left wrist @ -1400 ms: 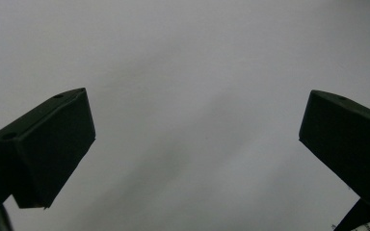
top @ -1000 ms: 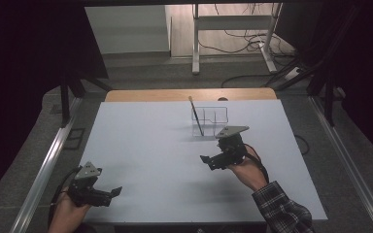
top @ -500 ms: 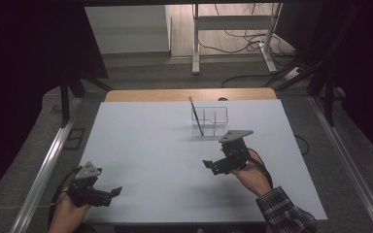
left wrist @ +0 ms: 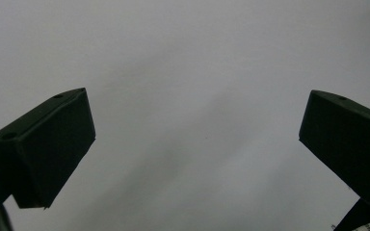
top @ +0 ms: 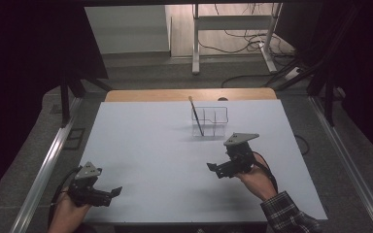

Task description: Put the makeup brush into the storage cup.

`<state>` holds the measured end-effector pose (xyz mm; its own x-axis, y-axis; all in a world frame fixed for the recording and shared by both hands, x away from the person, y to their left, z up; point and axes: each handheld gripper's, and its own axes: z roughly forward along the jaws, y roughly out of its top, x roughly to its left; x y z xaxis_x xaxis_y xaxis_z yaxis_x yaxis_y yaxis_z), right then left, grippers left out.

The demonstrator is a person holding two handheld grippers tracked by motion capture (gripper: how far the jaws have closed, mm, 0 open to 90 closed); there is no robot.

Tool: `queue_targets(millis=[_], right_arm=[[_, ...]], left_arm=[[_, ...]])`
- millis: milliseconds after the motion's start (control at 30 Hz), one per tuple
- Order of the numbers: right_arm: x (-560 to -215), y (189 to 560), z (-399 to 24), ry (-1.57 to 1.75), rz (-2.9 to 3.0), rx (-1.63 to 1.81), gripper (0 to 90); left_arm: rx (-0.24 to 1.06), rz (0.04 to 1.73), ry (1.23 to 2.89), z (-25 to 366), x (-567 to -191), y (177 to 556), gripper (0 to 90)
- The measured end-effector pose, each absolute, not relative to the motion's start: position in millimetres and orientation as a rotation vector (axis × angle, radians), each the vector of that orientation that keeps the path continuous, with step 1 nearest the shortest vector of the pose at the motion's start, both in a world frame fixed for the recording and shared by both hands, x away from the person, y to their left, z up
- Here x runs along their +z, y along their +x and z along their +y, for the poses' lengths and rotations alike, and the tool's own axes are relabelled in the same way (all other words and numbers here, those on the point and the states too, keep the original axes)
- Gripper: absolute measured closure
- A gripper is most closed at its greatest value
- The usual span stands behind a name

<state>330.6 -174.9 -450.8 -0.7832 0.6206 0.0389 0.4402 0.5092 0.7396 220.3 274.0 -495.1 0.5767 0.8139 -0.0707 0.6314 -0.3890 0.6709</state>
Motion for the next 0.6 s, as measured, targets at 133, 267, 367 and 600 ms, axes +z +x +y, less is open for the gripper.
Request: queue_targets(millis=[133, 267, 367, 600], right_arm=[[-451.1, 327.8, -179.0, 0.911, 2.52, 1.129, 0.0], [-451.6, 325.2, -182.2, 0.917, 2.52, 1.127, 0.0], [-452.5, 323.3, -184.8, 0.921, 2.52, 1.121, 0.0], [-454.2, 318.8, -190.3, 0.931, 2.523, 1.105, 0.0]], left_arm=[[0.355, 1.146, 2.145, 274.1, -495.2, 220.4, 0.0], [0.355, 1.146, 2.145, 274.0, -495.2, 220.3, 0.0], [0.355, 1.146, 2.145, 274.0, -495.1, 220.3, 0.0], [0.355, 1.147, 2.145, 274.0, -495.1, 220.4, 0.0]])
